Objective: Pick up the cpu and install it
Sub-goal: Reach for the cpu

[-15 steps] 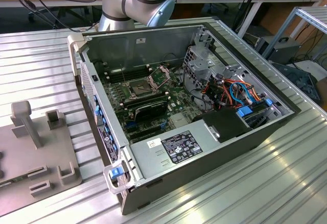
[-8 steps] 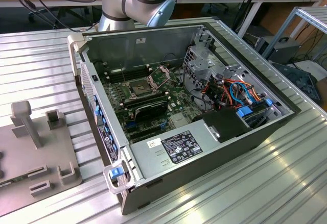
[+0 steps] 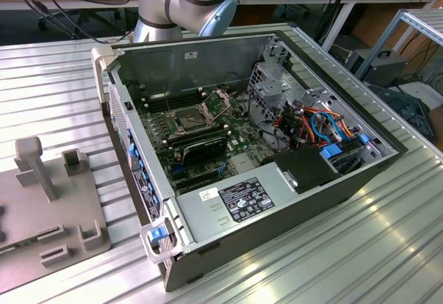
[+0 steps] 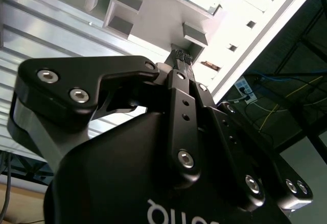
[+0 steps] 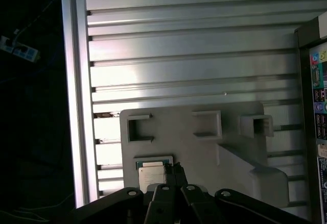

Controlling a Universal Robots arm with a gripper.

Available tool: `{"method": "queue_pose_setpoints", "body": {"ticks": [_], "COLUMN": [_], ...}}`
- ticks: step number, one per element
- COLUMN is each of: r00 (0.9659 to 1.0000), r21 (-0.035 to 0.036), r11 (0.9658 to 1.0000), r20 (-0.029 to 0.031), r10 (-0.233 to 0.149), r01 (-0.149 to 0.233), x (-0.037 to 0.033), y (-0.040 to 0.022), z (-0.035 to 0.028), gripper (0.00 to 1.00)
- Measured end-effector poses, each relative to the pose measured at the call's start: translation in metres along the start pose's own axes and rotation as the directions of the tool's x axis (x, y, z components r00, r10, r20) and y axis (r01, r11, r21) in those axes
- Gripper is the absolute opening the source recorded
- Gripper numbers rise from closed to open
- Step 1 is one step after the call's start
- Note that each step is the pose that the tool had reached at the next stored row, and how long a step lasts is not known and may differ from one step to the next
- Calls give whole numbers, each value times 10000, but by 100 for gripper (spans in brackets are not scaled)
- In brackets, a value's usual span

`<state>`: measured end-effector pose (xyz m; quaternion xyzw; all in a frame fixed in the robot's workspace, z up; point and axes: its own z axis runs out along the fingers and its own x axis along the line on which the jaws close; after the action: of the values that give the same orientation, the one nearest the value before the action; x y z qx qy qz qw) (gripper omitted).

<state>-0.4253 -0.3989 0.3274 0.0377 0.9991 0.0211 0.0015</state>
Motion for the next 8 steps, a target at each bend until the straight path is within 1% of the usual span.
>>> {"method": "queue_pose_setpoints", "body": {"ticks": [8], "r00": [10000], "r21": [0], "r11": [10000], "r20": [0], "r10": [0], "r01": [0], "x": [40], "y": [-6], "z": [40], "gripper": [11]}}
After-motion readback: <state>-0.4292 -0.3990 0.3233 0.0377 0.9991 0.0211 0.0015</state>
